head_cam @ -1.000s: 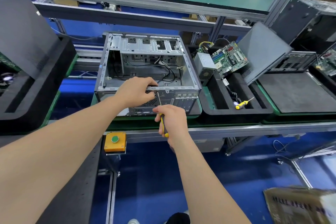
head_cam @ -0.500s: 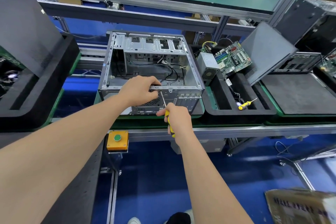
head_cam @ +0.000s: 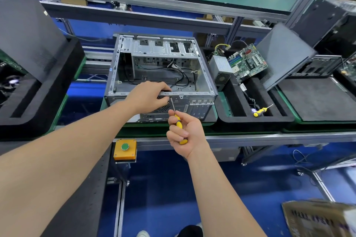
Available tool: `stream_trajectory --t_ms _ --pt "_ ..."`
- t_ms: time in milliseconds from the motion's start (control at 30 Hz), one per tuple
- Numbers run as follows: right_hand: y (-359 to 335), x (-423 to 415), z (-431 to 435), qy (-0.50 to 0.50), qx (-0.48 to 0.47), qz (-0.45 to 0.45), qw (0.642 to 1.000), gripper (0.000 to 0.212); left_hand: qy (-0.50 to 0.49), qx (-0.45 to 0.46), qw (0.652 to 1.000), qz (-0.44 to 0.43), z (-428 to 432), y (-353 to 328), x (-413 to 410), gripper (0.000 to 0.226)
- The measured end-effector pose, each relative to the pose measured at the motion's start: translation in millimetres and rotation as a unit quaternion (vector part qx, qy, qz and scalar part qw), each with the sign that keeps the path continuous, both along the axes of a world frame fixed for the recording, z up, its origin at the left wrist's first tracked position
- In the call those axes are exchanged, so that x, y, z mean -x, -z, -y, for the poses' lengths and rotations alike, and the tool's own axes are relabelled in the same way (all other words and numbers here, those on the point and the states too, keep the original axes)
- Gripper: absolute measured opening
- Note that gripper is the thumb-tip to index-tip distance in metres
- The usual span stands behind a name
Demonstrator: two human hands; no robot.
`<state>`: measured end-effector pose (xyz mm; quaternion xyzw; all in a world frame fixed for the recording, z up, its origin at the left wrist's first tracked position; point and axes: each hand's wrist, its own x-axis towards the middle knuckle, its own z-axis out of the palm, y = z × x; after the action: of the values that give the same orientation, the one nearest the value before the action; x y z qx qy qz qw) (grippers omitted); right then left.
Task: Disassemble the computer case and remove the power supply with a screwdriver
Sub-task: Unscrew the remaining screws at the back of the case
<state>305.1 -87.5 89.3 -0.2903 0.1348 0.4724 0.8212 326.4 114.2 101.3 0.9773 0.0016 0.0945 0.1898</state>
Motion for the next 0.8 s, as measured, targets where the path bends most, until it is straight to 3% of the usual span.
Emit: stream_trajectory --t_ms 67,100,133,167,233,267,300,333,433,500,567,667,733,800 --pt "-4.2 0.2 -1.3 -0.007 0.163 0.135 0.977 0.025 0.006 -0.004 1.000 0.003 -0.8 1.1 -0.7 0.037" --pt "-5.4 0.9 -1.9 -0.010 0.261 0.221 0.939 0.024 0.007 -0.005 1.000 0.006 -1.2 1.8 -1.3 0.037" --pt "-6.7 2.7 -2.9 -0.012 0.365 0.322 0.873 0.023 0.008 -0.005 1.000 0.008 -1.6 2.5 -1.7 0.036" --pt "-7.5 5.5 -4.6 -0.016 0.471 0.427 0.772 0.023 0.007 -0.005 1.000 0.009 -1.6 3.2 -2.2 0.036" --pt "-8.1 13.5 -10.3 -0.035 0.638 0.564 0.523 0.025 0.008 -0.007 1.000 0.009 -1.3 3.8 -2.8 0.036" --pt "-9.0 16.9 -14.2 -0.031 0.682 0.580 0.445 0.025 0.009 -0.007 1.000 0.007 -1.3 3.6 -2.8 0.035" --pt "-9.9 19.0 -17.0 -0.017 0.696 0.583 0.419 0.025 0.010 -0.007 1.000 0.005 -1.3 3.4 -2.8 0.036" --pt "-7.9 19.2 -18.6 -0.006 0.695 0.579 0.427 0.026 0.012 -0.007 1.000 0.004 -1.7 3.2 -2.6 0.036" --pt "-1.9 14.5 -14.7 0.013 0.646 0.557 0.522 0.035 0.018 -0.013 1.000 0.004 -2.5 2.9 -1.8 0.035" --pt "-6.9 7.2 -11.4 0.008 0.593 0.502 0.630 0.034 0.023 -0.015 1.000 0.003 -2.3 1.9 -1.5 0.034" --pt "-13.6 -1.6 -8.7 -0.026 0.522 0.393 0.757 0.030 0.028 -0.017 0.999 0.003 -2.1 1.1 -0.6 0.032" --pt "-16.1 -11.4 3.2 -0.060 0.321 0.250 0.912 0.027 0.042 -0.034 0.999 0.006 -1.9 1.5 1.0 0.031" --pt "-13.9 -10.8 9.9 -0.060 0.193 0.189 0.961 0.027 0.046 -0.054 0.997 0.015 -1.1 3.3 1.9 0.032" --pt "-9.9 -7.7 11.2 -0.063 0.107 0.123 0.985 0.028 0.042 -0.073 0.996 0.025 0.9 5.1 2.7 0.034"
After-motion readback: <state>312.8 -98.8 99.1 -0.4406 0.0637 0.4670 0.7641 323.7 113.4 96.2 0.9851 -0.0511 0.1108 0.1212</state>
